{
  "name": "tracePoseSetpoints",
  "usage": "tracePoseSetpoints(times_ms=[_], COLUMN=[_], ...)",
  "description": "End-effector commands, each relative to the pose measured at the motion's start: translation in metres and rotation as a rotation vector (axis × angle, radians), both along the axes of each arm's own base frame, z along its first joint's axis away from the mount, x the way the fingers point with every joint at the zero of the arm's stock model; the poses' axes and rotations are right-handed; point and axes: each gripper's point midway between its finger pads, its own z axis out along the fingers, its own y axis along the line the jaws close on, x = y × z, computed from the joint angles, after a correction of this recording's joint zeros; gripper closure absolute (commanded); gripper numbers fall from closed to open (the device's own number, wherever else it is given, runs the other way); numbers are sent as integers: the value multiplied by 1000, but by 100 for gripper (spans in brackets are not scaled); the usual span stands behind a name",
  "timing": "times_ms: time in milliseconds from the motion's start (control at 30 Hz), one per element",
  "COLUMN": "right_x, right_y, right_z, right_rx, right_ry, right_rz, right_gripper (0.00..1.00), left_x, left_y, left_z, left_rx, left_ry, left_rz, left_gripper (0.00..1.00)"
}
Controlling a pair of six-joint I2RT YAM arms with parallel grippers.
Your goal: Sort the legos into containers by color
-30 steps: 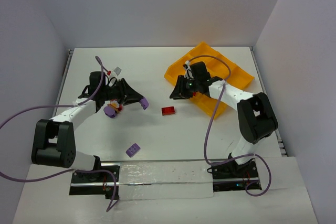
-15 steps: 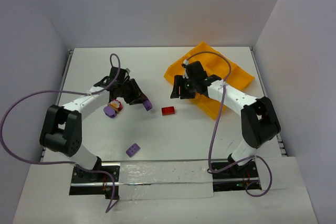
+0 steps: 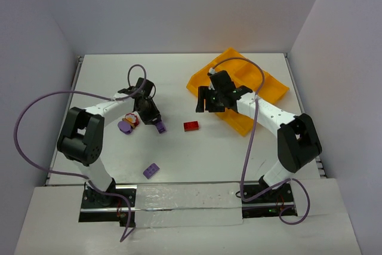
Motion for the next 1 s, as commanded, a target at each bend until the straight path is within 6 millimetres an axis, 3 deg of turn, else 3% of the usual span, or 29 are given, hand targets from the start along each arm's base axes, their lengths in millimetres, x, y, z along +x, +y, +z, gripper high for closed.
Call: tracePoseSetpoints(times_ms=[0,233,333,500,667,967], right_x=[7,7,6,5,-1,-15], right_y=[3,2,2,5,20,44], right_z=[23,25,26,28,28,-1], right_rx=[7,-11,-14,-24,-72,-266], right_ry=[-68,-79,-81,-91,-101,-100], right_rz=[2,-1,-1,6,48,207], right_gripper=[29,29,28,28,28,16], left_x=[12,12,13,19,16,-4], left_y=[-3,-22,-26,-28,-21,6], left_z=[5,5,10,33,65,96], left_rx=[43,-15,-30,-35,-18,51], left_ry=[-19,-20,-34,-83,-132,-206], left_rz=[28,-23,-37,-54,-68,-87], left_gripper=[81,39,29,26,25,26])
